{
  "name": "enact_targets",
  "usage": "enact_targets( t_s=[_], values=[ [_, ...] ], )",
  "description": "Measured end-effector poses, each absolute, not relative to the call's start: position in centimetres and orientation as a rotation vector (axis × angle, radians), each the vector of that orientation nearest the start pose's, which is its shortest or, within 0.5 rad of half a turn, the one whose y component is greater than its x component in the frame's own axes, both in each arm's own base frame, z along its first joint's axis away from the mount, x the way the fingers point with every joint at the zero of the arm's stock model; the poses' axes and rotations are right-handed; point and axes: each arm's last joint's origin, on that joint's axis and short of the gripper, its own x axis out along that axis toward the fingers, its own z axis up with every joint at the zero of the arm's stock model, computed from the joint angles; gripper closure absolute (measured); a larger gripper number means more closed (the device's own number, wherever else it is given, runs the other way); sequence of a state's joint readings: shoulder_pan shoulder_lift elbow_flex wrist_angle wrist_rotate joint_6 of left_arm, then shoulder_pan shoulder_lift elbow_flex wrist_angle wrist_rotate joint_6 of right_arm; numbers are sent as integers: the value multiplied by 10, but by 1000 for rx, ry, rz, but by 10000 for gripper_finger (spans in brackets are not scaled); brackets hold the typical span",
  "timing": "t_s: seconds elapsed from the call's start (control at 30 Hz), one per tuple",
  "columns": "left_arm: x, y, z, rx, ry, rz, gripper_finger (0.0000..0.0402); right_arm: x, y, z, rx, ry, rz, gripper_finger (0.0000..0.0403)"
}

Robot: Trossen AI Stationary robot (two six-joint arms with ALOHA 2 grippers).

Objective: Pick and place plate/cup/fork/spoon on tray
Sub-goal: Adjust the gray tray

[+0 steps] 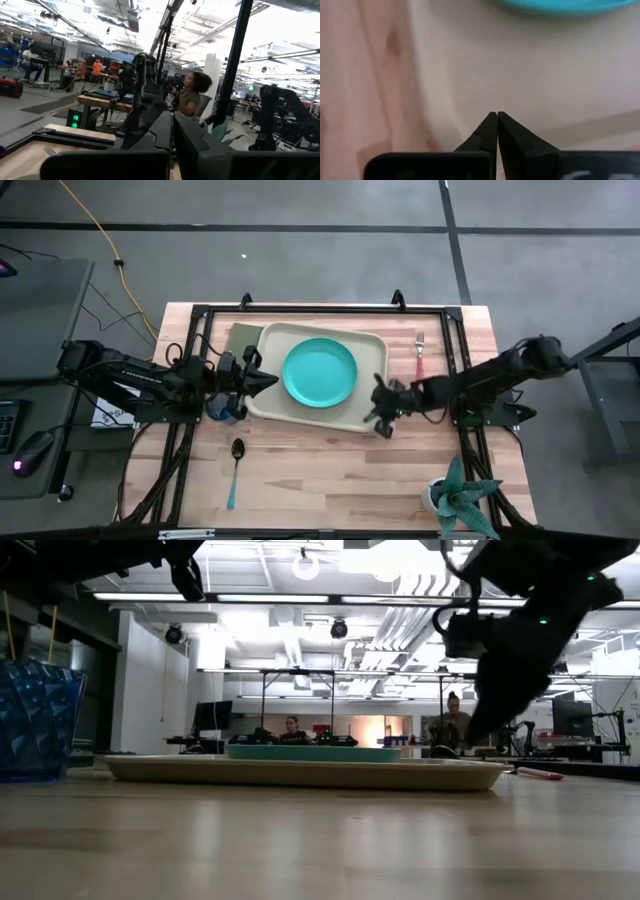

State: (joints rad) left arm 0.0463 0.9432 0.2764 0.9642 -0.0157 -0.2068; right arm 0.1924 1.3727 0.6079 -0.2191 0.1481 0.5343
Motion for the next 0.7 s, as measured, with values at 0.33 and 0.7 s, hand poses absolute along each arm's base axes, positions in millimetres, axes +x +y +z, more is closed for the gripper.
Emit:
enact_targets(
  t_s=[0.33,0.7],
  values=[
    [187,9,241,-201,-301,31,401,253,59,139,199,1082,-211,402],
    [187,9,241,-201,-301,30,401,246,57,152,122,1254,-273,403]
  ],
)
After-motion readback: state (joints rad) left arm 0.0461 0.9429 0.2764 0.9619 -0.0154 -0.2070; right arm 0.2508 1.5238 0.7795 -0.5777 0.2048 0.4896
